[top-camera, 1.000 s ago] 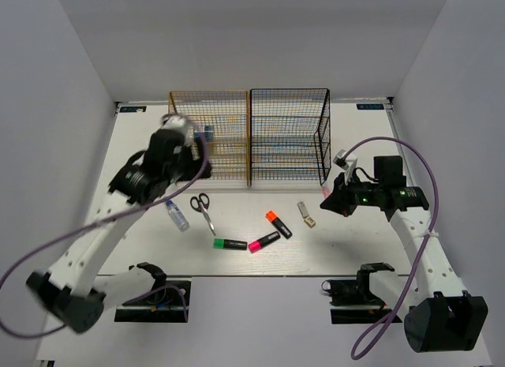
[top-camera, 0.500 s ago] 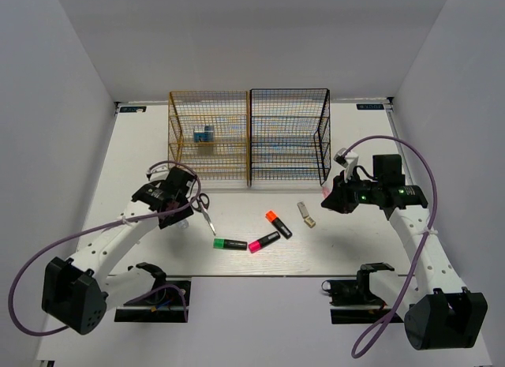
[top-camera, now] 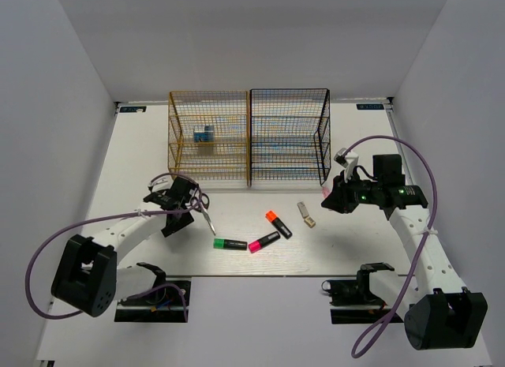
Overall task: Sort the stationery into containers
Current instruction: Pick up the stationery from the center of the board.
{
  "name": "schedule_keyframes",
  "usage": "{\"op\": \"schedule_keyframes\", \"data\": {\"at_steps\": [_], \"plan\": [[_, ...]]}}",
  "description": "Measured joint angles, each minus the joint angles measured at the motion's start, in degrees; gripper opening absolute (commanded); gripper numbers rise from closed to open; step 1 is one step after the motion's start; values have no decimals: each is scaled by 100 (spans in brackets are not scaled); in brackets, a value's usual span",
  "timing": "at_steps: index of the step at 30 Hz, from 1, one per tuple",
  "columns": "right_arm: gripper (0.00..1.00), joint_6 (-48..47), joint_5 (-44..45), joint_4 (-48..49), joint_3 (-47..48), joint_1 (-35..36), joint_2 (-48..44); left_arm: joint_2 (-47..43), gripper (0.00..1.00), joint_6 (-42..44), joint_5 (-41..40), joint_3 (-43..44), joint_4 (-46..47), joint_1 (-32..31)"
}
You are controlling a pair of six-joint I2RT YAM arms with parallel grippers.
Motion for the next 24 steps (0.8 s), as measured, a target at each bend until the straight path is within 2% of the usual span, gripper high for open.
{"op": "schedule_keyframes", "data": {"at_steps": [10,14,16,19,21,24], "plan": [[22,-9,-48,0,-2,-4,-2,181,59,72,33,-326,780,291],[22,-17,-81,-2,-2,-4,-2,188,69,284,90,-315,870,317],[22,-20,-92,0,-2,-4,-7,190,75,494,192,-280,835,310],[23,-17,-109,0,-2,0,-15,260,78,761,321,-68,509,256],[23,-17,-111,4,-2,2,-17,378,78,949,326,195,212,210],[23,-17,-114,4,-2,-2,-17,527,72,1305,391,435,57,219]]}}
